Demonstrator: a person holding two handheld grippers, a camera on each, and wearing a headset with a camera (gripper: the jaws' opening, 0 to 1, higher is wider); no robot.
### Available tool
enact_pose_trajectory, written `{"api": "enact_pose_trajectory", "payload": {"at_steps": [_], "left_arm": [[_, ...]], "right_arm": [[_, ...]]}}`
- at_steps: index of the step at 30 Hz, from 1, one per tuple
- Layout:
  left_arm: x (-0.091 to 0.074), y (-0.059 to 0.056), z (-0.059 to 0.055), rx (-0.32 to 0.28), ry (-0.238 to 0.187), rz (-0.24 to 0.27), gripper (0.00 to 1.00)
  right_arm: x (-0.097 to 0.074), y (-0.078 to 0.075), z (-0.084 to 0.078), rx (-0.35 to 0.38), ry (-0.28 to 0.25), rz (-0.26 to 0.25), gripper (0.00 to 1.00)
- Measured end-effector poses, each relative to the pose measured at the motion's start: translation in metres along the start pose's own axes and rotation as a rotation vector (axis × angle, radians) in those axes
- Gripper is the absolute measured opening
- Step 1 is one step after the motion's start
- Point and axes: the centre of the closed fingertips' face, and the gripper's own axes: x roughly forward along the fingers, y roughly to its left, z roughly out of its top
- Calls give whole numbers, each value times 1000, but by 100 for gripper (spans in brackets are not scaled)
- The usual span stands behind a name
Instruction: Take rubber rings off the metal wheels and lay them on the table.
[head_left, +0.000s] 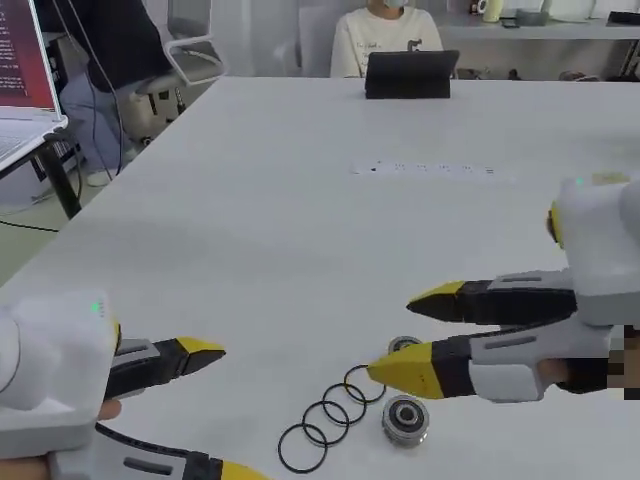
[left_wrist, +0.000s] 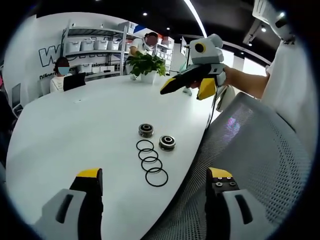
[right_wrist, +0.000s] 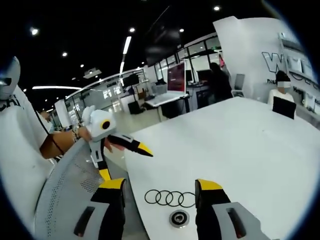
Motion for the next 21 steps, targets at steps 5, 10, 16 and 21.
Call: {"api": "enact_pose_trajectory", "payload": {"at_steps": [5, 10, 16, 21], "left_arm": [[0, -1, 0, 0, -1, -8, 83], [0, -2, 3, -9, -16, -8, 84], [0, -3, 6, -26, -36, -14, 85], [0, -3, 5, -33, -37, -16, 85]], "right_arm": [[-17, -2, 0, -34, -25, -34, 60], [-32, -8, -15, -56, 5, -69, 70], [-46, -15, -31, -53, 1, -103, 77], [-54, -21, -39, 7, -48, -110, 77]]}}
